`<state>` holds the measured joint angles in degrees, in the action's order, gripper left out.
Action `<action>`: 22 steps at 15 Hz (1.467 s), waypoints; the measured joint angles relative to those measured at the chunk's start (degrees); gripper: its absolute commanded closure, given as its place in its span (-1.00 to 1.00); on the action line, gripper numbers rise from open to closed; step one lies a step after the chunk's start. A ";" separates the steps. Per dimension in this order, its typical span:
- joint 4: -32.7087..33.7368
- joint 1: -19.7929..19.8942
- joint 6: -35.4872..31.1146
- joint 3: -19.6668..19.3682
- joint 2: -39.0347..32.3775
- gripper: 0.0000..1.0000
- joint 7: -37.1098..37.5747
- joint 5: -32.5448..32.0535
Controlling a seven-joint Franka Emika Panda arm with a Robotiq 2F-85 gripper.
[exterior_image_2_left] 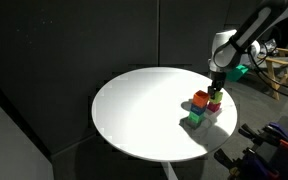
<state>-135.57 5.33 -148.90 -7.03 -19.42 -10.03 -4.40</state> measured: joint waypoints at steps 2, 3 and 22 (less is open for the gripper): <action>-0.09 -0.14 -0.16 0.00 -0.36 0.50 0.01 -0.02; -0.13 -0.14 -0.25 0.00 -0.57 0.50 0.01 -0.03; -0.18 -0.79 -2.46 0.50 -3.31 0.50 0.09 -0.03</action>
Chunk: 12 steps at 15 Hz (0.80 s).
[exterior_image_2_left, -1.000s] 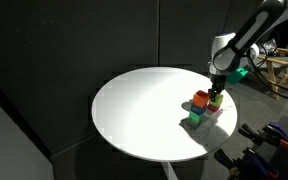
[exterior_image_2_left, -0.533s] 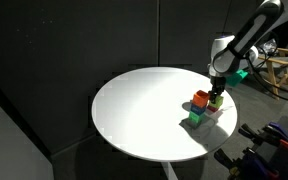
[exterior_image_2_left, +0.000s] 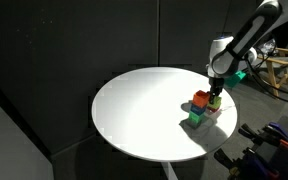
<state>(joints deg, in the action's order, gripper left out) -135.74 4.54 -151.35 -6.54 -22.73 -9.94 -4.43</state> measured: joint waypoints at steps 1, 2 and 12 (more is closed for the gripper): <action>0.01 -0.16 -0.01 0.02 -0.04 0.50 0.10 0.00; 0.03 -0.32 -0.02 0.04 -0.09 0.50 0.25 0.00; 0.93 -0.68 -0.04 0.12 -1.98 0.50 0.96 0.00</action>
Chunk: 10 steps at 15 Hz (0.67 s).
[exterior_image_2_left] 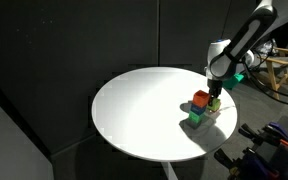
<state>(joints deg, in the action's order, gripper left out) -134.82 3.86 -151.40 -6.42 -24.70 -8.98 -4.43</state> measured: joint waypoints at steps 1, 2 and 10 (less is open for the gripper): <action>0.11 0.00 -0.01 0.00 -0.24 0.50 0.02 0.00; 0.24 0.00 -0.01 0.00 -0.50 0.50 0.03 0.00; 1.54 0.00 -0.02 0.00 -1.66 0.50 0.57 0.00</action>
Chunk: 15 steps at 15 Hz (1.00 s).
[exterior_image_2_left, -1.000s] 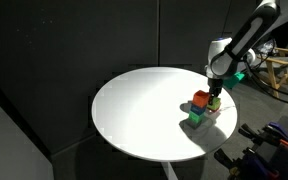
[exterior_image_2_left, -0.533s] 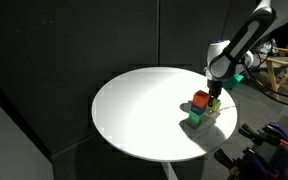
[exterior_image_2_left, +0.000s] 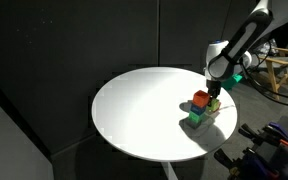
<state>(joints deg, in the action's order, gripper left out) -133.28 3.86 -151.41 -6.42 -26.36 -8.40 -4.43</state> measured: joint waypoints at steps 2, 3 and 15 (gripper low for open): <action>0.43 0.00 0.00 0.00 -0.39 0.50 0.25 0.00; 0.62 0.00 0.00 0.00 -0.55 0.50 0.33 0.00; 2.56 0.00 0.00 0.00 -2.16 0.50 0.55 0.00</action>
<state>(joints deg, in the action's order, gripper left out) -130.73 3.86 -151.41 -6.42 -28.52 -7.85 -4.43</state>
